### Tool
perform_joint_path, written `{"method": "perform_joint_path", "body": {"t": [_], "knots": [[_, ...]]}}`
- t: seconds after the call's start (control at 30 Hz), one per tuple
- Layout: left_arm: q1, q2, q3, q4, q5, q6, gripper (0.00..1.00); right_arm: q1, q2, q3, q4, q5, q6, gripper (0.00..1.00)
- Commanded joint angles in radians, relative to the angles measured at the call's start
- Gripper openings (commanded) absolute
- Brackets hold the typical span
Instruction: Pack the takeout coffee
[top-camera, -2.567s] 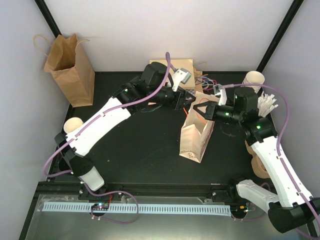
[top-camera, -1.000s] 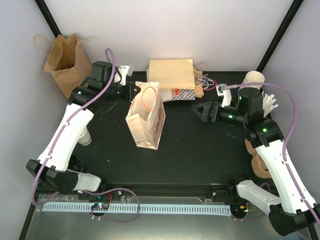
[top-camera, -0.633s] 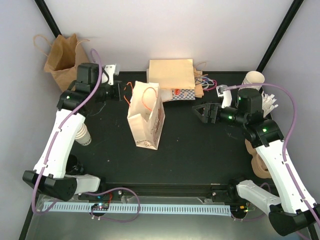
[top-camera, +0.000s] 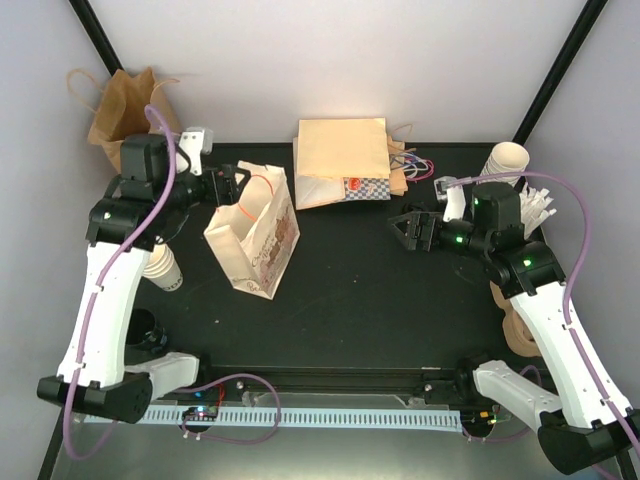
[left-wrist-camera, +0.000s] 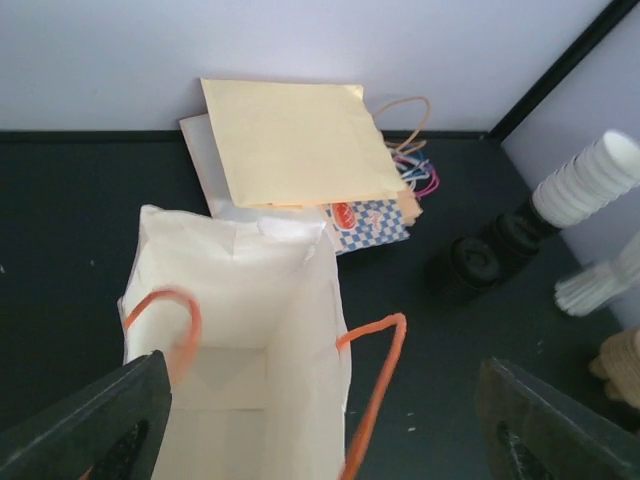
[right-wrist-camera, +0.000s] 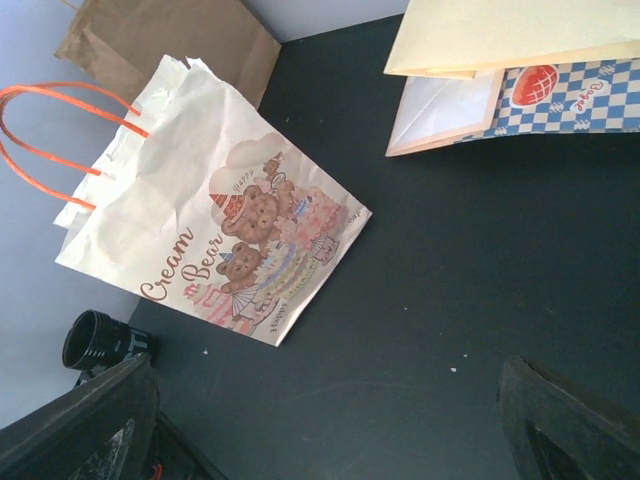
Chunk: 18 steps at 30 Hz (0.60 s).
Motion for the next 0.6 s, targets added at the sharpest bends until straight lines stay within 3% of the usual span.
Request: {"method": "perform_joint_path", "body": {"t": [0.0,0.17,0.33,0.57], "knots": [[0.006,-0.084,0.057,-0.061,-0.040,0.010,0.92,0.005,-0.012,-0.006,-0.028,0.058,-0.018,0.95],[0.005,-0.177,0.063,-0.082,-0.004,-0.022,0.99,0.004,-0.023,-0.016,-0.043,0.122,-0.002,0.97],[-0.029,-0.247,0.039,-0.072,0.166,-0.074,0.99,0.004,-0.026,-0.037,-0.054,0.189,0.024,1.00],[-0.386,-0.339,-0.028,0.059,0.020,-0.179,0.99,0.005,-0.026,-0.059,-0.072,0.239,0.055,1.00]]}}
